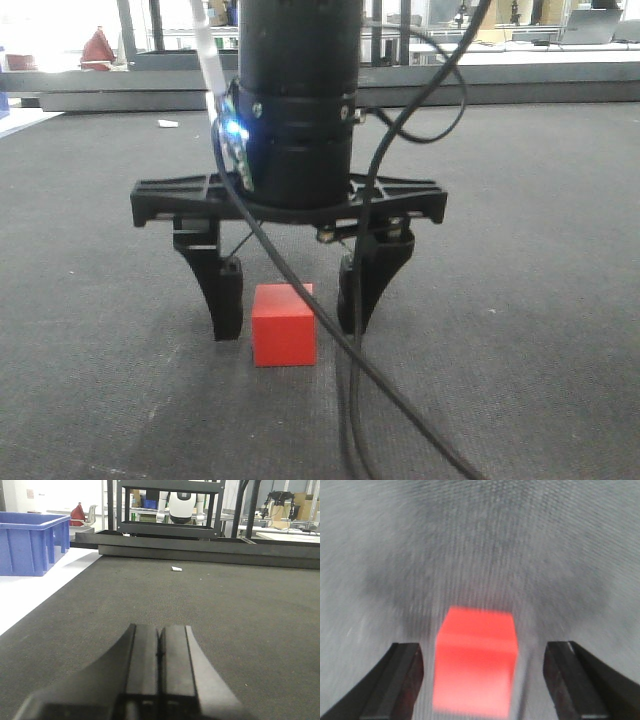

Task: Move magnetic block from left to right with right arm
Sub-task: 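Lower the open right gripper around the red cube, then close the right gripper on the red cube and lift it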

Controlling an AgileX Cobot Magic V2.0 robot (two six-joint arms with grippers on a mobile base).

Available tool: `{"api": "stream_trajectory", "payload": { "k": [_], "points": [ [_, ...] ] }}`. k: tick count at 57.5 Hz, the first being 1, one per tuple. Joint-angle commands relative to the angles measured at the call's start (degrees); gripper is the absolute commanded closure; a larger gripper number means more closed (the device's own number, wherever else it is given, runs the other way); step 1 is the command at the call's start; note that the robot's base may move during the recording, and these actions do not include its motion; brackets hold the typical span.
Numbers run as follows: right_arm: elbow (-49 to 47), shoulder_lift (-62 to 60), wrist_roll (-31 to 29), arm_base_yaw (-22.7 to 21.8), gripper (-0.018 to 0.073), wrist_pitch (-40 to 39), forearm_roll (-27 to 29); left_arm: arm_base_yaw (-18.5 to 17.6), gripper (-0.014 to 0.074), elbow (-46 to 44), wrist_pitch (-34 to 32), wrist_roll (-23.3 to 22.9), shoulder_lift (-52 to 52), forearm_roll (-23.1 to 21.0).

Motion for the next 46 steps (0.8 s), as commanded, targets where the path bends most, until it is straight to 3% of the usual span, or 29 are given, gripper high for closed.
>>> {"api": "stream_trajectory", "payload": {
  "k": [1, 19, 34, 46],
  "points": [
    [-1.91, -2.06, 0.4, 0.13, -0.0037, -0.87, 0.03, 0.05, 0.0722, 0.44, -4.95, 0.01, -0.62, -0.27],
    [-1.91, -1.39, 0.4, 0.13, -0.002, -0.65, 0.43, 0.05, 0.0722, 0.44, -4.95, 0.01, -0.62, -0.27],
    [-2.03, -1.79, 0.4, 0.13, 0.0285, -0.7, 0.43, 0.05, 0.0722, 0.44, -4.95, 0.01, -0.62, -0.27],
    [-2.03, -4.45, 0.35, 0.13, 0.0319, -0.33, 0.38, 0.05, 0.0722, 0.44, -4.95, 0.01, -0.62, -0.27]
  ]
}}
